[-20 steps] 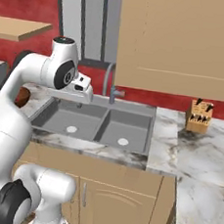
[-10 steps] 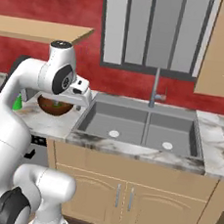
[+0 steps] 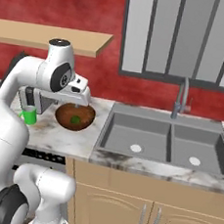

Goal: Move the mug from next to the sink to the open cabinet. Then, move the bowl with the lime to the fridge to clear the area for faucet cleaning.

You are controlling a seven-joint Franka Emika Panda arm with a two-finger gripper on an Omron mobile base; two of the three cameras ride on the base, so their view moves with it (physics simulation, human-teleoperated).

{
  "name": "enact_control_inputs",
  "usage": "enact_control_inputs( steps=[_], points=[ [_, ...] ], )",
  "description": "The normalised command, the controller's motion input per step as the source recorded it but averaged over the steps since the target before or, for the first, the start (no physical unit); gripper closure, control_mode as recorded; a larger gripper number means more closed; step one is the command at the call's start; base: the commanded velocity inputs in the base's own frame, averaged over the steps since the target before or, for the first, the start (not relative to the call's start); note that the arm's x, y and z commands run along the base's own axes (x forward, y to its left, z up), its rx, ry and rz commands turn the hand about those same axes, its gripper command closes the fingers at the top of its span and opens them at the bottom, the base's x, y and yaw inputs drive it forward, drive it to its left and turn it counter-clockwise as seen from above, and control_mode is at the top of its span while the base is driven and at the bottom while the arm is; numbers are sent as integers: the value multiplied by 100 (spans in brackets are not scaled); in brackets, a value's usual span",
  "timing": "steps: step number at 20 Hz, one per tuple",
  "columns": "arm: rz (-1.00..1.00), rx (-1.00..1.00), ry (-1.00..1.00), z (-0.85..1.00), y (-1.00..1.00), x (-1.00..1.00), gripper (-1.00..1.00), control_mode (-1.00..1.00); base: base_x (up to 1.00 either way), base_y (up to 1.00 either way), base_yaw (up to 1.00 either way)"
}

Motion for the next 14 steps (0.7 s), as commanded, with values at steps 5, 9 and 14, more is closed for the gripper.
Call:
enact_control_inputs(
  steps=[5, 9, 14],
  points=[
    [0, 0, 0, 0, 0, 0, -100, 100, 43, 32, -4],
    [0, 0, 0, 0, 0, 0, -100, 100, 0, 64, 0],
    [0, 0, 0, 0, 0, 0, -100, 100, 6, 22, 0]
  ],
)
